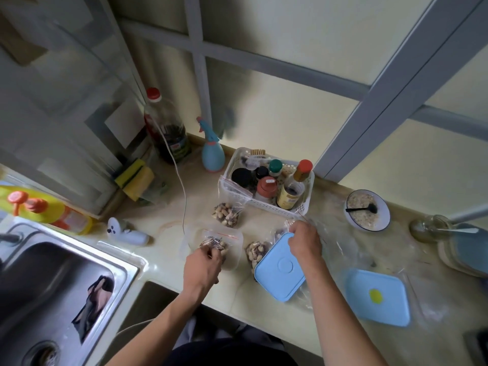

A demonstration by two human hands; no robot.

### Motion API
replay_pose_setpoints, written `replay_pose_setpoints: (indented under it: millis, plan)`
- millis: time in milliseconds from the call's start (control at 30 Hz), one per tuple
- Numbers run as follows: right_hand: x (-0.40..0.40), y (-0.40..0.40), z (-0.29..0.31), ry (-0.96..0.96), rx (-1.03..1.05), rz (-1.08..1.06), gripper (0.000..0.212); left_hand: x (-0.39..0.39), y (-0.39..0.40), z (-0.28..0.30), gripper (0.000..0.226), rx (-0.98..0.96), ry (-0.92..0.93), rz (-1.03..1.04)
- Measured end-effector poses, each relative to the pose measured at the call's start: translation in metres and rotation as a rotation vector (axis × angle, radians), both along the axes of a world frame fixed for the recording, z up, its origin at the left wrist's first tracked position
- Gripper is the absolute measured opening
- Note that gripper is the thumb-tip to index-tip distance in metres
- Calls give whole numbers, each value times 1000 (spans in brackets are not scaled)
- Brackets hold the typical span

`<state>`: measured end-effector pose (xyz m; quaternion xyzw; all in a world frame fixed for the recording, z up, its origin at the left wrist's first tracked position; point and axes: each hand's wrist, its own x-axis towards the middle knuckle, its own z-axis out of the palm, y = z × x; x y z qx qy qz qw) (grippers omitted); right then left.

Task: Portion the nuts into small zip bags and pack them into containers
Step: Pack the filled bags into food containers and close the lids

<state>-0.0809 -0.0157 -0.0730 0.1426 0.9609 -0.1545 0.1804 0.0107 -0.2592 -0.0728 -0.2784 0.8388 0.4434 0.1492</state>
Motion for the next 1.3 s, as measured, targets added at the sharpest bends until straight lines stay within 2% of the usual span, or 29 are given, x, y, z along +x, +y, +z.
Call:
replay_pose_setpoints:
  millis: [100,167,267,333,433,500,567,633,700,767,833,933,1000,1100,1300]
  plan:
    - [-18,0,28,-124,-89,115,21,2,1,1,38,17,-5,95]
    - [-28,-6,50,-164,-168,192,18,1,-1,1,38,-1,29,140]
    - [-37,-17,82,-62,-330,229,12,-3,-5,4,41,46,38,238]
    - [-38,-25,100,14,-436,294,10,-9,-9,10,51,288,-6,346]
    - [-33,-42,111,77,-570,448,22,-16,-19,22,65,683,-53,447]
    - [-27,-52,103,83,-633,509,26,-19,-28,23,64,808,-23,510]
    - [-21,-58,88,35,-627,560,26,-21,-36,17,54,852,1,616]
    - [-12,-60,71,-72,-558,615,28,-21,-44,12,31,765,61,656]
    - [1,-63,55,-218,-517,637,27,-18,-53,1,12,559,156,512]
    - [18,-69,37,-291,-491,628,18,-16,-59,-7,20,311,235,346]
    - [35,-79,21,-253,-431,588,8,-16,-62,-15,27,112,260,265]
    - [54,-94,2,-130,-356,524,20,-21,-69,-39,35,-74,214,190]
    - [62,-99,-6,-54,-298,527,20,-23,-73,-52,33,-102,190,169]
    - [66,-104,-10,59,-262,495,18,-25,-73,-56,31,-24,223,150]
    - [58,-109,-20,100,-259,347,33,-27,-74,-58,33,-102,253,144]
